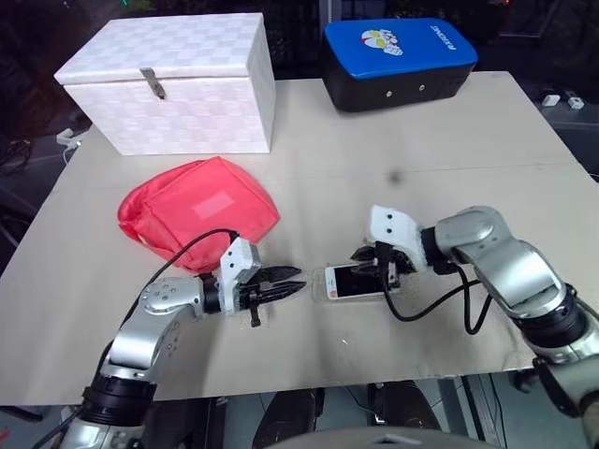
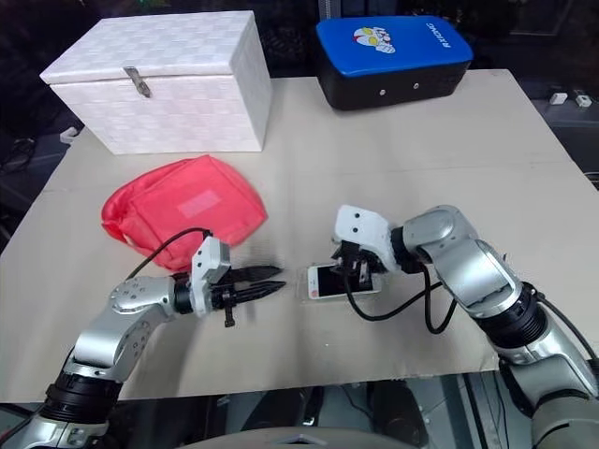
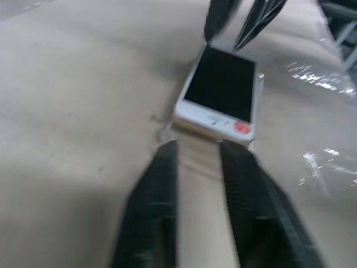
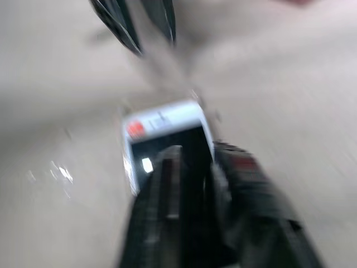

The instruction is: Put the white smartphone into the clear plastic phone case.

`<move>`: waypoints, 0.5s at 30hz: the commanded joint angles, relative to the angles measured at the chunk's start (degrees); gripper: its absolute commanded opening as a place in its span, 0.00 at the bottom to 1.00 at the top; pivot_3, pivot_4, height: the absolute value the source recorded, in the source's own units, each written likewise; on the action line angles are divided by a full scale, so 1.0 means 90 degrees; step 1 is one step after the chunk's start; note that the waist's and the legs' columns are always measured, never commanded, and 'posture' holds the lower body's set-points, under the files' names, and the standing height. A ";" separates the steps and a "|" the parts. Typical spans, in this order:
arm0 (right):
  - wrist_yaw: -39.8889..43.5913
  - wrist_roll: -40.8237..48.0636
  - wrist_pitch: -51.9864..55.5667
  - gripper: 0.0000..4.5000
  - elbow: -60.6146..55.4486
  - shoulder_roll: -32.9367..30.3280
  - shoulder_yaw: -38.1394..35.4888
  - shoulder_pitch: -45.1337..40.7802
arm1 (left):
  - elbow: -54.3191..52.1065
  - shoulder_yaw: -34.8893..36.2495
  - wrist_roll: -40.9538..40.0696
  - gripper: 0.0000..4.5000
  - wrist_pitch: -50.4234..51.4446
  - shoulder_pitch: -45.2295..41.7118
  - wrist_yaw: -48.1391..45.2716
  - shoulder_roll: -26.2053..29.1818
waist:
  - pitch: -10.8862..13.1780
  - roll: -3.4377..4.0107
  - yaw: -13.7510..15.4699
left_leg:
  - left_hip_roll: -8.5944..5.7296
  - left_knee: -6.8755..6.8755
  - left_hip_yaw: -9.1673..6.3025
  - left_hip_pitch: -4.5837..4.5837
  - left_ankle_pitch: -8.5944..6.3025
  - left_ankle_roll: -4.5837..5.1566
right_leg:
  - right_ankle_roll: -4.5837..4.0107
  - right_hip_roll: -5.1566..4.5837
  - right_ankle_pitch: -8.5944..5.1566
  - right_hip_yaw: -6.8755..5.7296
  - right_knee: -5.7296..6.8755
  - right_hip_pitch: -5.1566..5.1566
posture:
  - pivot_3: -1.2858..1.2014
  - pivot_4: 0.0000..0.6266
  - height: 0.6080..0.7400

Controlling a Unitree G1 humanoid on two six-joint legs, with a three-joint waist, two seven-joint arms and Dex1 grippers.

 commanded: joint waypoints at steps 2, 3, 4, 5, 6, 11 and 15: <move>-0.0440 0.0088 -0.0388 0.00 0.0345 0.0365 0.0291 0.0138 | -0.0078 0.0001 0.0126 0.01 0.0039 -0.0093 0.0113 0.0076 | 0.0000 0.0000 0.0000 | -0.0001 0.0000 0.0000 0.0000 0.0000 0.0000 | 0.0000 0.0000 0.0000 0.0000 0.0000 0.0000 | 0.52 0.24 1.00; -0.0532 0.0043 -0.0480 0.00 0.0568 0.0468 0.0412 0.0132 | -0.0030 -0.0008 0.0182 0.01 0.0018 -0.0096 0.0126 0.0091 | 0.0000 0.0000 -0.0005 | -0.0001 0.0002 0.0001 0.0000 0.0000 0.0000 | 0.0000 0.0000 0.0000 0.0000 0.0000 0.0000 | 0.52 0.24 1.00; -0.0614 -0.0095 -0.0587 0.00 0.0833 0.0492 0.0615 0.0098 | 0.0014 -0.0010 0.0239 0.01 0.0022 -0.0101 0.0162 0.0099 | 0.0000 0.0000 -0.0012 | -0.0001 0.0002 0.0001 0.0001 0.0000 0.0000 | 0.0000 0.0000 0.0000 -0.0001 0.0001 0.0000 | 0.52 0.24 1.00; -0.0642 -0.0258 -0.0689 0.00 0.1042 0.0427 0.0844 0.0051 | 0.0037 -0.0007 0.0267 0.01 0.0028 -0.0106 0.0181 0.0102 | 0.0000 0.0000 -0.0011 | -0.0001 0.0002 0.0001 0.0002 0.0001 -0.0001 | 0.0000 0.0001 0.0000 0.0000 0.0003 0.0000 | 0.52 0.24 1.00; -0.0575 -0.0330 -0.0610 0.00 0.1160 0.0325 0.1081 0.0023 | 0.0033 0.0001 0.0268 0.01 0.0040 -0.0121 0.0189 0.0103 | 0.0000 0.0000 -0.0010 | -0.0001 0.0002 0.0001 0.0002 0.0001 -0.0002 | 0.0000 0.0001 0.0000 0.0000 0.0003 0.0000 | 0.52 0.24 1.00; -0.0488 -0.0597 -0.0596 0.00 0.1516 0.0011 0.1838 0.0040 | 0.0026 0.0027 0.0233 0.01 0.0065 -0.0151 0.0201 0.0076 | -0.0024 -0.0005 0.0017 | -0.0001 0.0002 0.0000 0.0018 0.0001 -0.0002 | 0.0000 0.0001 0.0000 -0.0002 0.0004 0.0010 | 0.52 0.24 1.00; -0.0655 -0.0650 -0.0608 0.00 0.1810 0.0057 0.1870 0.0139 | 0.0119 0.0000 0.0283 0.01 -0.0065 -0.0064 0.0147 0.0067 | -0.0036 0.0000 0.0017 | -0.0001 -0.0004 0.0001 0.0068 0.0000 -0.0001 | 0.0000 0.0000 0.0000 0.0002 -0.0002 0.0056 | 0.52 0.24 1.00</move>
